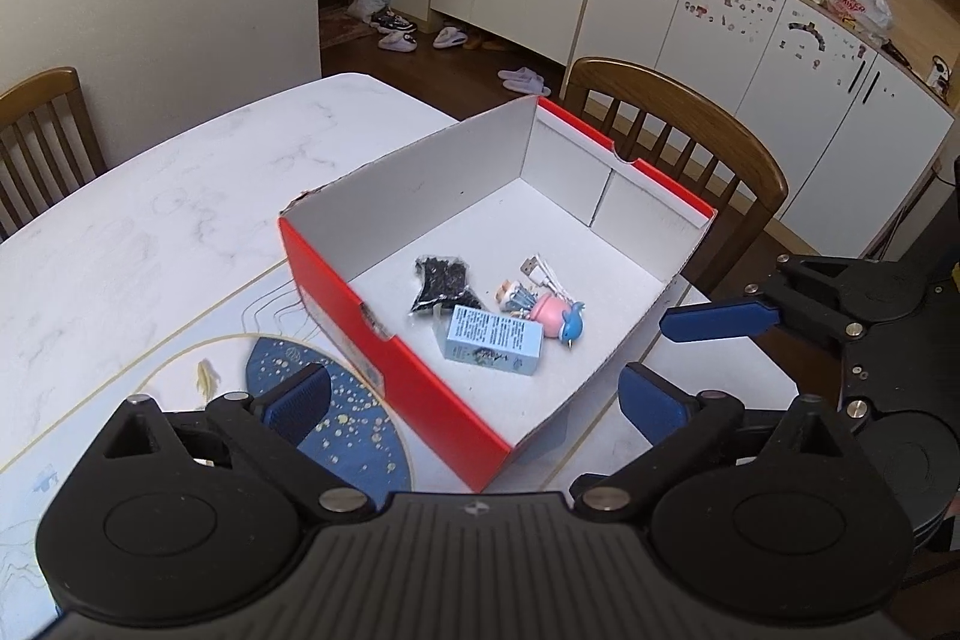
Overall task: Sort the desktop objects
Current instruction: 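Withdraw both tools from the shoebox toward the snack packets on the table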
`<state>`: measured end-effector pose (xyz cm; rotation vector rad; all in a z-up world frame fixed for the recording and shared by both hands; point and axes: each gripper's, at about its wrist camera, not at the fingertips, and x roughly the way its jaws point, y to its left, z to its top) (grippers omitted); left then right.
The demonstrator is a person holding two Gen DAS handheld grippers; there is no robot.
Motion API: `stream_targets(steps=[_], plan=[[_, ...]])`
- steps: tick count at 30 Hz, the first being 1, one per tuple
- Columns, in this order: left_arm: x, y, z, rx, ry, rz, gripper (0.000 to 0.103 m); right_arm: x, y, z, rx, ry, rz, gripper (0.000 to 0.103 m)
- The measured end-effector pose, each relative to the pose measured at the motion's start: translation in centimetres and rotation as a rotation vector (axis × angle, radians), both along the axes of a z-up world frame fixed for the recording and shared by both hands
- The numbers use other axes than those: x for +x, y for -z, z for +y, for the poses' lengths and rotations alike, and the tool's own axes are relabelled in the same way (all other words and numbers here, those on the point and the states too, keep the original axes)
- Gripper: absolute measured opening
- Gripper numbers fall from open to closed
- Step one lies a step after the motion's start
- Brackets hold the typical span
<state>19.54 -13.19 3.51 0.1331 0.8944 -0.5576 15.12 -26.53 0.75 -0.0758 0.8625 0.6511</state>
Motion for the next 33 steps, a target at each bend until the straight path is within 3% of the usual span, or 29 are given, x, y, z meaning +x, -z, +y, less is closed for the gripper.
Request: stream_targets(steps=[33], plan=[[-3.6, 1.7, 13.1, -0.007, -0.179, -0.003, 0.102, -4.4, 0.2, 9.2, 0.028, -0.034, -0.004, 0.092]])
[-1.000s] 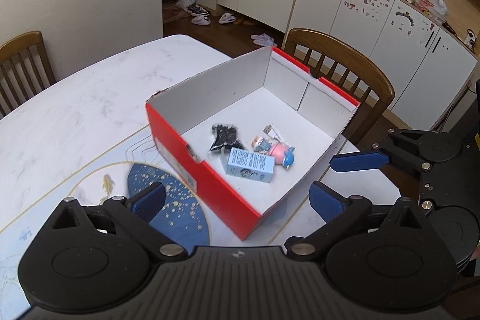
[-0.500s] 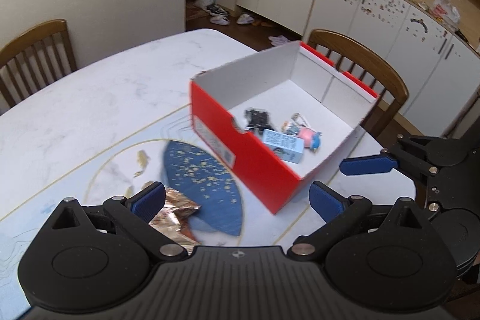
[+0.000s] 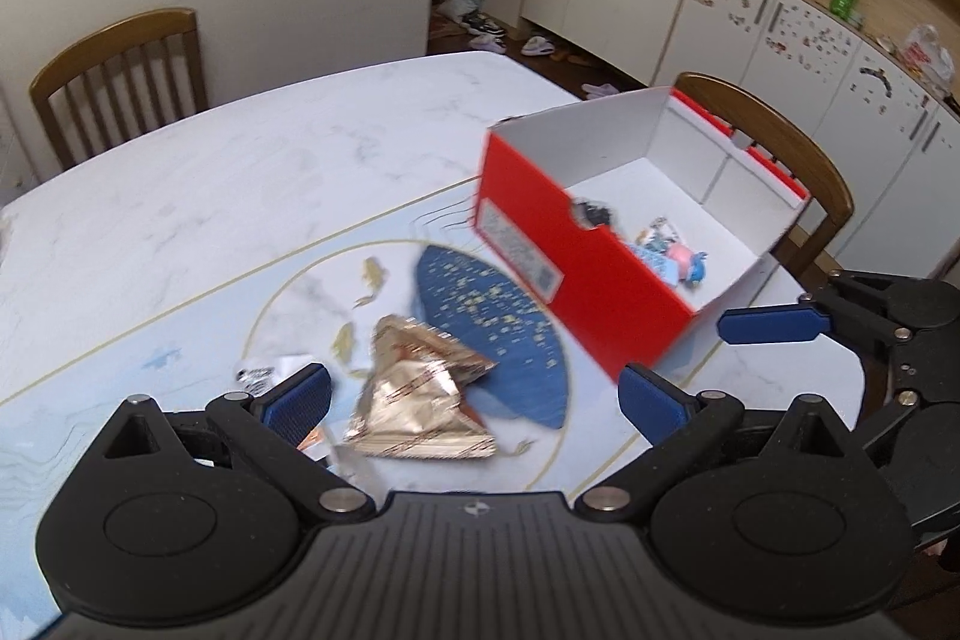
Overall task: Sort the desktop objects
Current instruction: 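Withdraw both tools from the shoebox toward the snack packets on the table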
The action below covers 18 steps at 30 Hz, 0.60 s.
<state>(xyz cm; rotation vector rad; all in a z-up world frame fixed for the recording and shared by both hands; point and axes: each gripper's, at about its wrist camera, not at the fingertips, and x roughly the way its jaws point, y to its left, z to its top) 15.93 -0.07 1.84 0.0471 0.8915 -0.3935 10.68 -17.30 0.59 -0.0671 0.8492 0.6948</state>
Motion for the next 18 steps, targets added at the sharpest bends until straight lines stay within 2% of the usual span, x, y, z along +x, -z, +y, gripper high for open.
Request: stream_targets(steps=[18], plan=[[1.0, 2.7, 9.3, 0.018, -0.210, 0.007, 0.102, -0.7, 1.5, 4.5, -0.002, -0.080, 0.028, 0.089]])
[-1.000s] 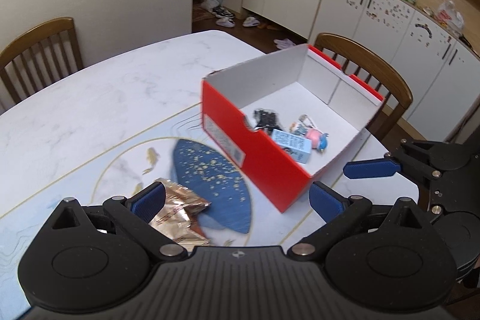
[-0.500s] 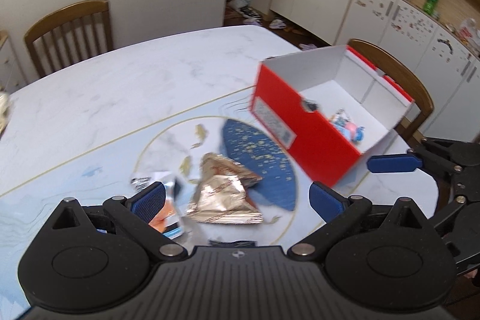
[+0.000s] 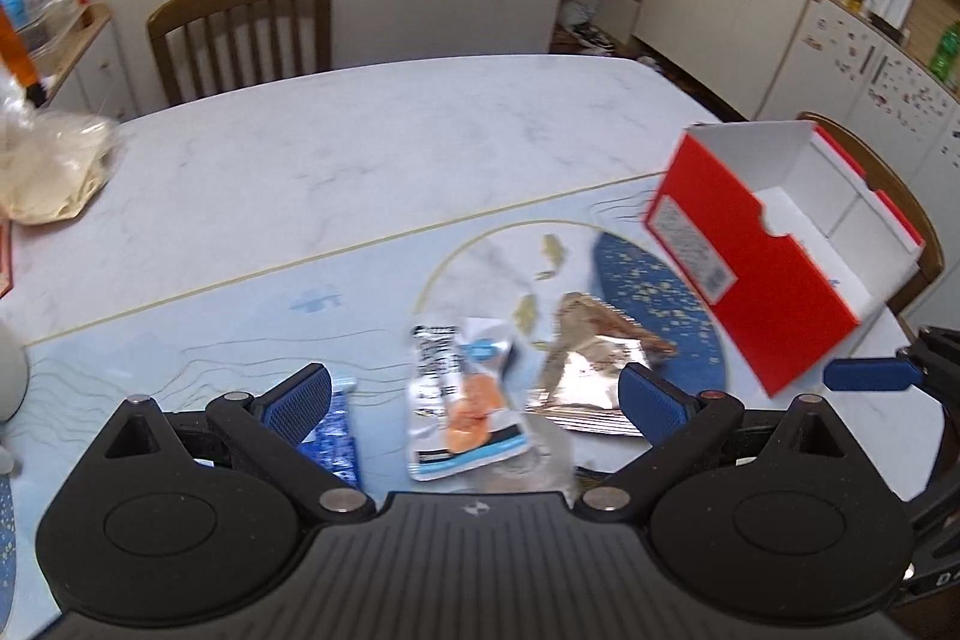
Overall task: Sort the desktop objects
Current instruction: 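Withdraw both tools from the shoebox toward the snack packets on the table, then grasp the black snack packet with the right tool while the left tool grasps the blue toothpaste box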
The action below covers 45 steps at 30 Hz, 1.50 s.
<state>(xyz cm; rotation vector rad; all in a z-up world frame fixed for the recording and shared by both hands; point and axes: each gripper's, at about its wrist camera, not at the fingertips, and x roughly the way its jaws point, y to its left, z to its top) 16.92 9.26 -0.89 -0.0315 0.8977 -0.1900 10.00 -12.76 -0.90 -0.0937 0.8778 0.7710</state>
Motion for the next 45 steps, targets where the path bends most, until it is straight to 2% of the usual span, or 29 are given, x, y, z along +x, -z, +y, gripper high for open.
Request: stream_targets(steps=[11, 15, 28, 39, 45], plan=[[1.2, 3.3, 3.5, 0.073, -0.057, 0.000, 0.102, -0.8, 1.6, 3.4, -0.038, -0.056, 0.018, 0.087], [1.4, 4.6, 4.4, 0.088, -0.074, 0.013, 0.102, -0.9, 2.8, 4.7, -0.092, -0.082, 0.022, 0.087], [1.7, 7.7, 5.7, 0.126, -0.100, 0.037, 0.102, 0.5, 6.2, 6.9, -0.203, -0.007, 0.041, 0.085], [1.7, 8.7, 5.6, 0.139, -0.112, 0.045, 0.099, 0.9, 7.0, 8.0, -0.223, -0.016, 0.040, 0.082], [1.7, 8.8, 5.5, 0.138, -0.111, 0.047, 0.098, 0.9, 7.2, 7.0, -0.235, 0.000, 0.062, 0.080]])
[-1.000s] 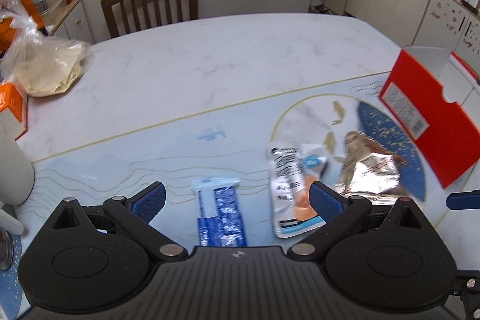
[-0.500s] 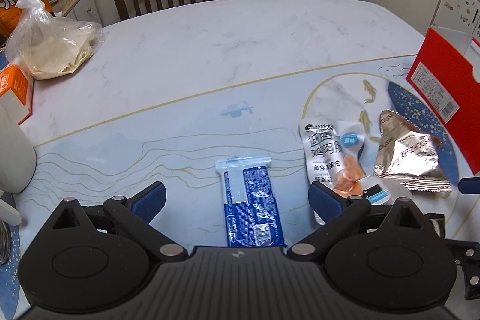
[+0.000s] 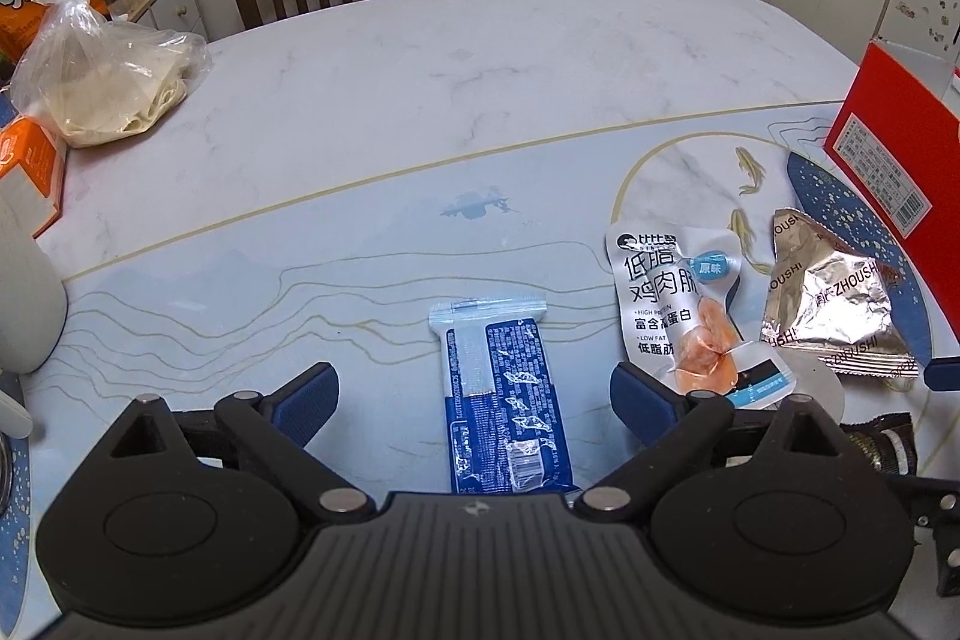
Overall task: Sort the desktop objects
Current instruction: 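Grasp the black snack packet with the right tool while the left tool grasps the blue toothpaste box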
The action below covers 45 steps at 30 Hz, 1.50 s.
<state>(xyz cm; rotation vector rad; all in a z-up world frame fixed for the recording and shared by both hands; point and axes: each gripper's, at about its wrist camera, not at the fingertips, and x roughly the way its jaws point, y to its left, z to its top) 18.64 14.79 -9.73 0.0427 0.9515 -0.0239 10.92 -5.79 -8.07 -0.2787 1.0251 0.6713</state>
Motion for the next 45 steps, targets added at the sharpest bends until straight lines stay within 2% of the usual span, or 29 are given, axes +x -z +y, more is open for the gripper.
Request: stream_targets(steps=[10, 13, 21, 25, 27, 33, 45], plan=[[0.0, 0.9, -0.5, 0.017, 0.002, 0.021, 0.089, -0.1, 0.3, 1.2, -0.005, 0.024, 0.076, 0.071], [0.0, 1.1, -0.5, 0.015, 0.000, 0.023, 0.086, -0.2, 0.9, 0.9, -0.014, 0.029, 0.106, 0.064], [0.0, 1.5, -0.2, -0.001, -0.014, 0.032, 0.078, -0.2, 0.8, 0.2, -0.017, 0.044, 0.096, 0.053], [0.0, 1.3, -0.3, -0.013, -0.013, 0.027, 0.068, -0.2, 0.8, -0.2, -0.014, 0.044, 0.090, 0.042], [-0.1, 1.2, -0.3, -0.012, -0.014, 0.025, 0.064, -0.1, 0.8, -0.3, -0.011, 0.046, 0.094, 0.041], [-0.1, 0.9, -0.7, -0.010, -0.013, 0.032, 0.038, -0.1, 0.7, -0.8, -0.010, 0.047, 0.090, 0.040], [-0.5, -0.1, -1.2, -0.037, -0.022, 0.029, 0.036, 0.0, -0.2, -2.1, 0.009, 0.057, 0.079, 0.034]])
